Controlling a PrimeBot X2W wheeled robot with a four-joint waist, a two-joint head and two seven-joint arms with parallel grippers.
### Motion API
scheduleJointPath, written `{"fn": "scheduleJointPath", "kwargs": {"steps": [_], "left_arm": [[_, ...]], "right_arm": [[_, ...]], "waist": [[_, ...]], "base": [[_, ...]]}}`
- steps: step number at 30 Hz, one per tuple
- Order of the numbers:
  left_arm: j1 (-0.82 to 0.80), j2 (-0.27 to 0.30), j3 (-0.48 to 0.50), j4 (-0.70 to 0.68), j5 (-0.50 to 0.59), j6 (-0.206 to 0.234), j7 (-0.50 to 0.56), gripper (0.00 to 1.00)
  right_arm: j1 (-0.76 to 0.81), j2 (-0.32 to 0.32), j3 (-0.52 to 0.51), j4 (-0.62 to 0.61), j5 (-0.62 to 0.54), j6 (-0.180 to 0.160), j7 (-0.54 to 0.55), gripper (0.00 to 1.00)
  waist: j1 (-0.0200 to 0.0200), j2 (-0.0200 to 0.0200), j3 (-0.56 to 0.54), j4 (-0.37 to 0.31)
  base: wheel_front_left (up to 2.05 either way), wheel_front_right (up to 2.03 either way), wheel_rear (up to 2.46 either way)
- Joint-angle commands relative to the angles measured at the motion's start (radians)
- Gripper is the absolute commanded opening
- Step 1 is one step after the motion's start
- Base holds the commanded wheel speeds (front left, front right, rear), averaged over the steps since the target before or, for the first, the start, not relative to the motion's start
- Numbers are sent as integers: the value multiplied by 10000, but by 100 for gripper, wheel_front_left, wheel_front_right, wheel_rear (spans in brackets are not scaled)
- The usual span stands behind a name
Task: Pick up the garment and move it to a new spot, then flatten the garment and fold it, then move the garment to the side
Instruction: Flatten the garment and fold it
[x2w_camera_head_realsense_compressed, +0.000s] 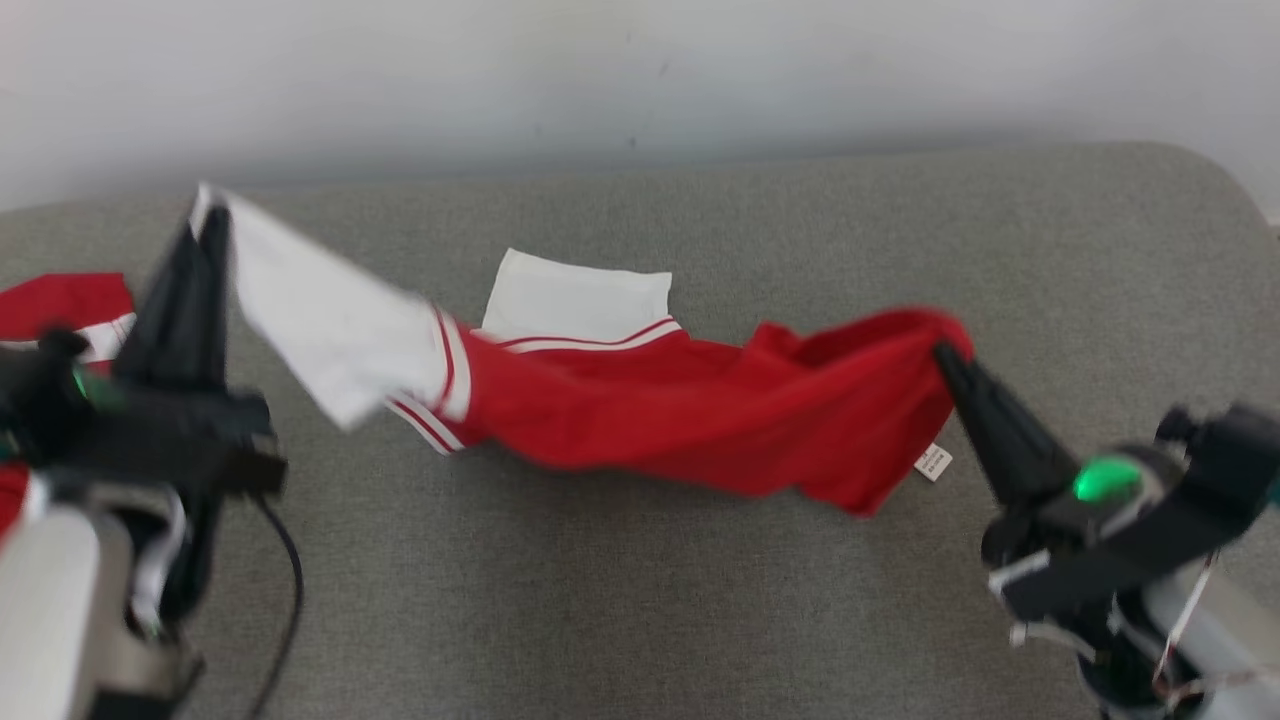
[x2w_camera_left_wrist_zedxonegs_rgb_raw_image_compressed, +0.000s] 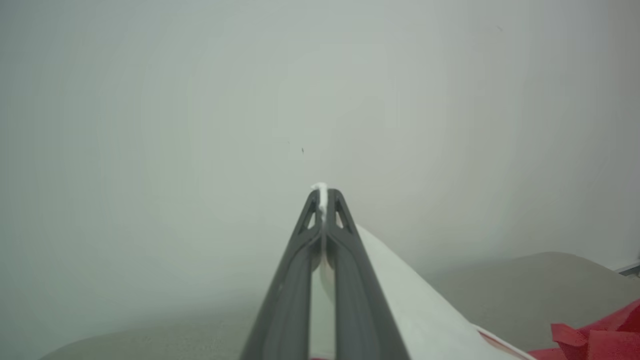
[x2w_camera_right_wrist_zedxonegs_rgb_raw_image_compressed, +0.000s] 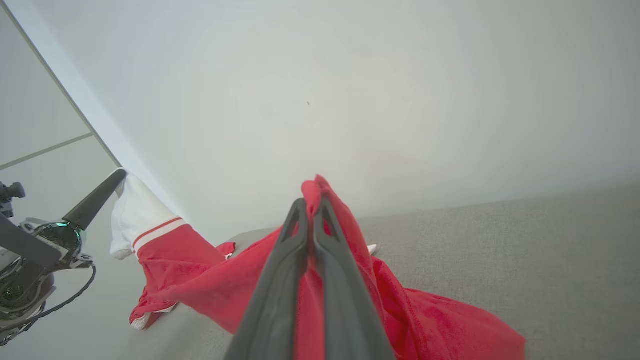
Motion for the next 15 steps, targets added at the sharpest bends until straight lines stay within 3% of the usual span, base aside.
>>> {"fn": "scheduleJointPath", "kwargs": {"steps": [1,8,15], "left_arm": [[-720,209,-117,112,-211,-11,193,0],[-5693,848,-840,1787,-1769,-1,1574,0],[-10858,666,-942,4496,-1976,-1,1974,0]], "right_arm": [[-585,-123,120,102,275,-20,-9,0],[-4894,-554,416,1004,2870,-20,1050,0],[-9310,-220,-13,2759,4177,-9,2266,0]], "waist": [[0,0,413,-122],[0,0,1943,-275],[0,0,3358,-468]], "base": [[0,0,0],[0,0,0],[0,0,0]]}}
